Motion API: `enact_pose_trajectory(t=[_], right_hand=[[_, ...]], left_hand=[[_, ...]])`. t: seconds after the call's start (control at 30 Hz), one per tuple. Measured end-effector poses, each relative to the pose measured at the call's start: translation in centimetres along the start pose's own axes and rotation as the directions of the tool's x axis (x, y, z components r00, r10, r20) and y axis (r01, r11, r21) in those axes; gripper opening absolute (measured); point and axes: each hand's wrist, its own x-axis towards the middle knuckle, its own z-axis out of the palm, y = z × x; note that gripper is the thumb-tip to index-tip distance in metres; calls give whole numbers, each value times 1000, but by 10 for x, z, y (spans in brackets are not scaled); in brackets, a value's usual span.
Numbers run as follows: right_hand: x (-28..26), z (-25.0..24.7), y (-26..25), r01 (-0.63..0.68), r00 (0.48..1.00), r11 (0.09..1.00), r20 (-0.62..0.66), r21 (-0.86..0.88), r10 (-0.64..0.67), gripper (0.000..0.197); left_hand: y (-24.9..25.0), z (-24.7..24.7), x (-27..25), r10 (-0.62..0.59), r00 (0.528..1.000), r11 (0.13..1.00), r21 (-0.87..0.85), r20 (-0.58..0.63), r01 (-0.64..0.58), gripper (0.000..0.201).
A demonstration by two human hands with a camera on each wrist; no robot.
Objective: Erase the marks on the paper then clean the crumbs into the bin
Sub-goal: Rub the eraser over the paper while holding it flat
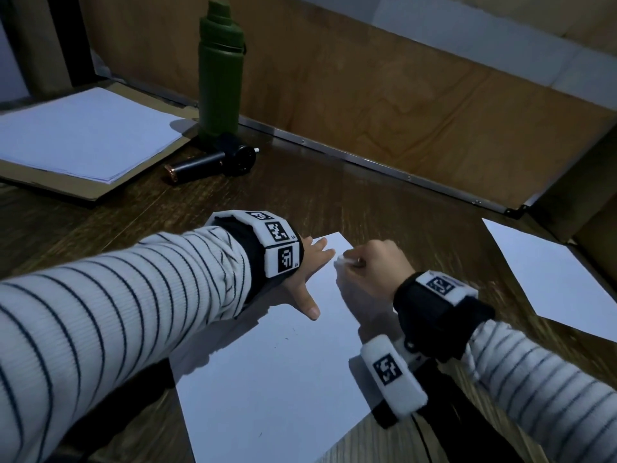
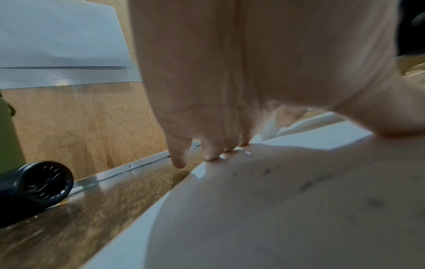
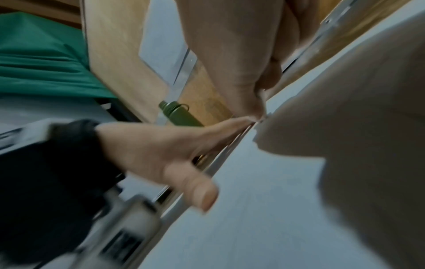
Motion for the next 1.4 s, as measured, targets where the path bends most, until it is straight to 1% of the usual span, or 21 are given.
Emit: enact_pose_trajectory(t=[0.07,0.13,0.2,0.27,0.33,0.4,0.43,0.5,0.57,0.6,0.67,0.77,0.83,0.9,0.97,1.03,1.1,1.2,1.27,1.33,1.4], right_hand=[[-17,4,-11,117,989,993,83,32,-119,48],[-33,7,-21,202,962,977,172,67,-211,39],[-31,4,-15,190,962,981,192,33,-192,37],[-17,1,0,101,990,995,97,-12,-100,47],[-3,-2,12,-12,1000,1000,11,-29,13,46],[-1,0,12,-53,999,998,-15,-40,52,46],[-6,1,8,-27,1000,998,-12,-48,26,44],[-23,5,-4,115,992,993,51,-20,-114,39],[-40,9,-14,239,962,971,133,28,-240,35],[-44,9,-15,257,952,966,159,40,-260,37],[-37,5,-7,218,965,976,143,18,-218,39],[-12,-1,15,49,997,998,54,-38,-47,39],[-7,0,18,5,1000,999,28,-45,-3,44],[-18,2,6,79,996,996,36,-49,-78,44],[-35,5,-7,191,976,982,106,15,-191,38],[-44,6,-11,235,955,970,172,59,-242,36],[-36,2,-4,192,967,980,163,42,-197,43],[-12,-2,14,45,998,999,46,-18,-44,46],[-5,-1,19,-27,1000,999,2,-38,27,47],[-16,2,10,15,1000,998,1,-63,-15,43],[-33,5,-3,150,986,989,80,-18,-148,36]], left_hand=[[-1,3,3,0,1000,1000,-12,-3,0,116],[-3,6,6,-2,1000,1000,-21,1,2,119],[-4,6,6,5,1000,1000,-21,-3,-5,119],[-4,4,4,12,1000,1000,-23,-4,-12,118],[-5,3,4,12,1000,1000,-25,2,-12,118],[-6,6,6,7,1000,1000,-30,-3,-7,119],[-6,7,7,5,1000,1000,-28,-7,-5,120],[-5,7,8,0,1000,1000,-10,0,0,119],[-3,5,8,-13,1000,1000,4,20,13,118],[-3,4,8,-16,1000,1000,7,24,16,118],[-3,2,7,-16,999,1000,6,30,16,118],[-4,1,5,-7,999,1000,0,38,7,118],[-4,2,4,-6,999,1000,-4,33,6,118],[-4,2,5,-5,1000,1000,-2,29,5,119],[-2,2,5,-12,999,1000,8,37,12,118],[0,0,3,-21,999,1000,16,46,20,117],[1,-2,1,-18,999,1000,24,50,17,117],[1,-3,0,-10,999,1000,24,43,9,117],[0,-2,1,-9,999,1000,16,42,8,118],[-1,-1,2,-6,999,1000,4,40,6,118],[-1,1,3,-8,999,1000,-4,37,8,119]])
